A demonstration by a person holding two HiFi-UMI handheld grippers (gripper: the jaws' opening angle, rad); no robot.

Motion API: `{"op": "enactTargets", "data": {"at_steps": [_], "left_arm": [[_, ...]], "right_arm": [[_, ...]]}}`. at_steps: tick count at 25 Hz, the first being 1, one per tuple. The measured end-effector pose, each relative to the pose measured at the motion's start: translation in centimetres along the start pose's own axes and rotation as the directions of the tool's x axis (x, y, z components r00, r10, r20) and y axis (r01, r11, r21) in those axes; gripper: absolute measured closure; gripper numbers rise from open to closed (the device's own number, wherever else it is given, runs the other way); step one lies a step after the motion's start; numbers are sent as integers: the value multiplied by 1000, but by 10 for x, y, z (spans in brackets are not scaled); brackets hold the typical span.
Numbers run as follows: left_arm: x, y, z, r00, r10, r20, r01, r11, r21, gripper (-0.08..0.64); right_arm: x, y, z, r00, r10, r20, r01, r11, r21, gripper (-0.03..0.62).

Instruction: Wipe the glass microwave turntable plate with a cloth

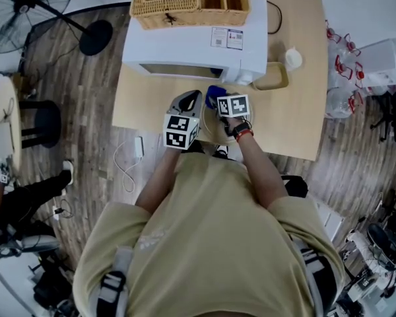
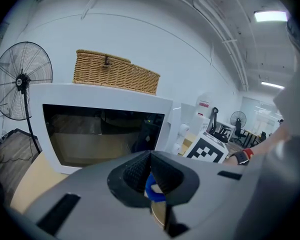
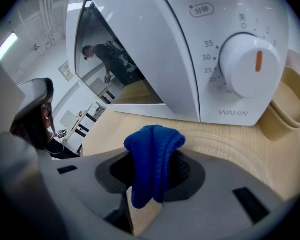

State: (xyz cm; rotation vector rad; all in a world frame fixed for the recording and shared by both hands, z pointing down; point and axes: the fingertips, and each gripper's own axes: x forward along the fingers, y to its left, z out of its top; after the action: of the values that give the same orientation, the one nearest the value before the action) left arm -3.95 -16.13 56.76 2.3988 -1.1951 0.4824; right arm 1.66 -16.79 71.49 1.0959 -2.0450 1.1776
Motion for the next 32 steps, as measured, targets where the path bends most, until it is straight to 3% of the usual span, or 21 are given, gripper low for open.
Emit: {"op": "enactTargets", "data": {"at_steps": [3,9,32], "left_arm": [[2,-3,-2,1000,-5,-9,5,1000,3,543],[6,-9,-3,1000,-14,-16,14,1000,6,543],[21,-29,-12,996,-57,-67,60,997,40,543]], "right_arm": [[-1,0,-1,998,54,17,-54,998,-24,449],[-4,-7,-1,994,112,17,-112,992,54,454],[-29,-44,-5,999,41,34,-44,993,108,454]]}}
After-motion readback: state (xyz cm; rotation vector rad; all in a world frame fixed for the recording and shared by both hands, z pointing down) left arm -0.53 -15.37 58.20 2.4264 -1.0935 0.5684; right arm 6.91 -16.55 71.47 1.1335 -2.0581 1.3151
